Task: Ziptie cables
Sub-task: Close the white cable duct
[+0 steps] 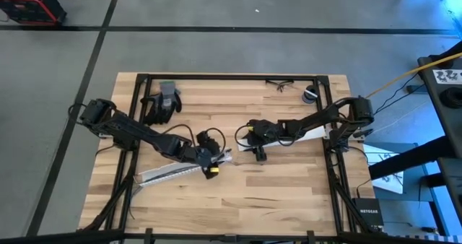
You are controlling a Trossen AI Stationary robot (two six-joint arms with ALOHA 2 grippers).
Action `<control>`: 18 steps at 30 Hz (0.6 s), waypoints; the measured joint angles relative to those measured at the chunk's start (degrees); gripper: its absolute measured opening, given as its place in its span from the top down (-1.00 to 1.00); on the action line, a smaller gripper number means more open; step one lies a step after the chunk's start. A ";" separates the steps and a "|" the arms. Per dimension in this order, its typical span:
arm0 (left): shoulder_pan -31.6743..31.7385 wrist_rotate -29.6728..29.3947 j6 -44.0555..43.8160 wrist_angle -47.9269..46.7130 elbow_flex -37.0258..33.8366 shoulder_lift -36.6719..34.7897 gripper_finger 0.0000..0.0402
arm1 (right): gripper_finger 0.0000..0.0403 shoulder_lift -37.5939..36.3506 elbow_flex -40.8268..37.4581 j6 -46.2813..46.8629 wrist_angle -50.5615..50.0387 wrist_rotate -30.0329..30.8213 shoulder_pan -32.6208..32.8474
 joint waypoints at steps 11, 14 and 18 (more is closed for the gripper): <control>0.50 0.94 -4.13 0.32 -4.54 0.62 -0.59 | -0.09 -0.09 0.13 0.23 -0.49 -0.50 0.00; 0.58 0.96 -4.18 3.17 -7.05 0.92 -0.63 | -0.09 -0.13 0.13 0.37 -0.51 -0.55 0.00; 0.91 1.33 -2.48 9.25 -9.46 1.03 -0.64 | -0.09 -0.15 0.13 0.37 -0.50 -0.55 -0.05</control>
